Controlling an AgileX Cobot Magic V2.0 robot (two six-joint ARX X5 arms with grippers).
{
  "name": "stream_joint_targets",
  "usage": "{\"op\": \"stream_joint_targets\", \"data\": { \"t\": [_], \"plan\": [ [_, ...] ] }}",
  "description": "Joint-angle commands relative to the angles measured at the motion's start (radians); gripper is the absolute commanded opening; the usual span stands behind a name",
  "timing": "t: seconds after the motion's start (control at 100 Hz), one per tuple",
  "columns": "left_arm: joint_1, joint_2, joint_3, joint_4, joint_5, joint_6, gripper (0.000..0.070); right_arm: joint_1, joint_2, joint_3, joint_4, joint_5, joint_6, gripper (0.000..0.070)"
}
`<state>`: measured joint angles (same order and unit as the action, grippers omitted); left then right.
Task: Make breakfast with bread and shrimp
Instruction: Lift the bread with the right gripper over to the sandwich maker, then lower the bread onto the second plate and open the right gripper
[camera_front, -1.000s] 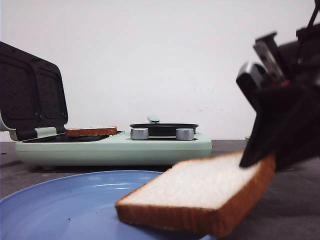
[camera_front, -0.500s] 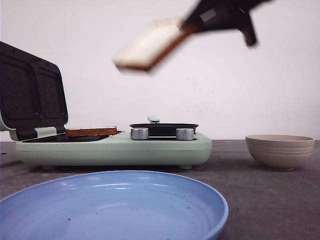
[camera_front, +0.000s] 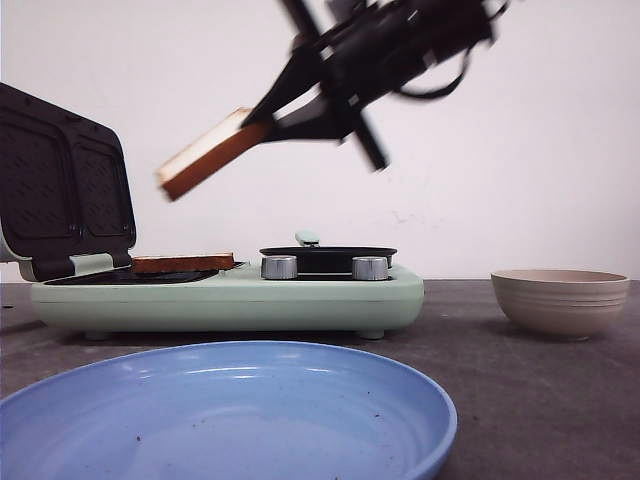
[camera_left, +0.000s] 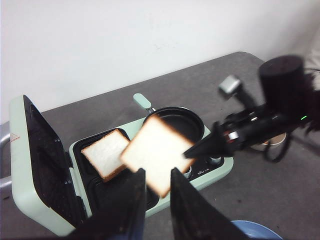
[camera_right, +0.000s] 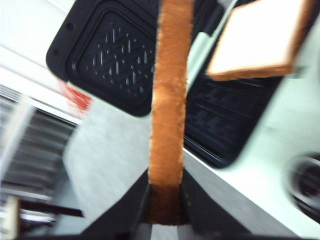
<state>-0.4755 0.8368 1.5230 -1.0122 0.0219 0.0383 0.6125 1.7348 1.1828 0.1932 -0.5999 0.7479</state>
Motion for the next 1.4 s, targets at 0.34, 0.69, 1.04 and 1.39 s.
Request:
{"op": "stream_joint_targets", "data": {
  "t": [0.34,0.69,1.04,1.39],
  "plan": [
    [-0.006,0.006,0.023,0.011,-0.003,-0.001,0.0013,0.084,0.222,0.013,0.339,0.126,0.457,0.0000],
    [-0.006,0.012,0.023,0.012,-0.003,0.010,0.0013,0.119,0.222,0.018,0.324,0.184,0.504,0.0000],
    [-0.006,0.020,0.023,0.014,-0.003,0.010,0.0013,0.130,0.239,0.018,0.330,0.218,0.551,0.0000],
    [-0.006,0.023,0.023,0.015,-0.003,0.011,0.0013,0.132,0.285,0.037,0.339,0.237,0.596,0.0000]
  ]
}}
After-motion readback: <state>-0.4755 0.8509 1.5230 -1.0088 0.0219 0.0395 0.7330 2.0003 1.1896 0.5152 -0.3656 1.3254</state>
